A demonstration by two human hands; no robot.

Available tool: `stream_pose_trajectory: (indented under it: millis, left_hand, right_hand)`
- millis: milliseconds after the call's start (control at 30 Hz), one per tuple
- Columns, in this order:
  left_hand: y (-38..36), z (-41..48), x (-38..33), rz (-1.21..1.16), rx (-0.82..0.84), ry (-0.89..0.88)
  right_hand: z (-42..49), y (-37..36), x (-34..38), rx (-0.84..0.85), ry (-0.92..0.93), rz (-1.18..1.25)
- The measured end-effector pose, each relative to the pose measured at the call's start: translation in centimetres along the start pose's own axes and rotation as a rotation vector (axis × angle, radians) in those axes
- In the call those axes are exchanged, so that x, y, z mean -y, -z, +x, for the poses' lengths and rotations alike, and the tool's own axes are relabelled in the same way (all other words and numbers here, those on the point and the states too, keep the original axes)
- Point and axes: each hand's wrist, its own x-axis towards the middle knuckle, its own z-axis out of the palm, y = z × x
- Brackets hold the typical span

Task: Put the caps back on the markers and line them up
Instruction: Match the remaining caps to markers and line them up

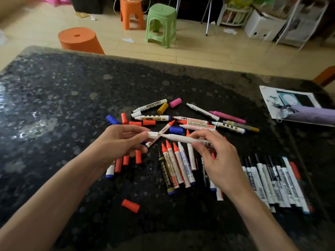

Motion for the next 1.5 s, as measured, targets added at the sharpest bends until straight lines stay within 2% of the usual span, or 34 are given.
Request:
stream_pose_trajectory:
  millis: [333, 467, 567, 733, 800, 933, 1167, 1267, 1400, 1500]
  left_hand:
    - [-0.3, -0.2, -0.3, 0.03, 0.036, -0.026]
    - [-0.7, -0.5, -0.4, 0.21, 0.122, -0.119]
    - [-1.1, -0.5, -0.3, 0.301, 0.187, -0.095]
    - [-1.1, -0.3, -0.2, 0.005, 0.065, 0.049]
    - [-0.8, -0.1, -0.1, -0.043, 0.024, 0.056]
    - [-0.7, -0.1, -0.1, -0.154, 0.062, 0.083]
    - [-0.8, -0.2, -0.1, -0.11, 0.103, 0.047]
    - [-0.9, -0.3, -0.1, 0.019, 0.058, -0.043]
    - [-0.5, -0.1, 0.0, 0.032, -0.046, -0.098]
    - [-0.7, -0.1, 0.1, 0.057, -0.026, -0.105]
  right_hand:
    - [0.1, -0.3, -0.2, -0.038, 0.03, -0.011]
    - [0.1, -0.3, -0.2, -0.016, 0.015, 0.008]
    - [0.2, -0.3, -0.1, -0.01, -0.007, 0.022]
    - [0.2, -0.1, 0.0, -0.02, -0.018, 0.068]
    - [0.2, -0.2, 0.0, -0.018, -0.023, 0.069]
    - [0.2, -0.3, 0.0, -0.016, -0.02, 0.055]
    - [0.1, -0.4, 0.0, -0.01, -0.007, 0.016]
    - [0.0, -0.5, -0.1, -0.014, 0.013, 0.003]
    - [0.1, -0.1, -0.3, -0.087, 0.016, 0.014]
    - [0.2, -0.1, -0.1, -0.075, 0.022, 0.022]
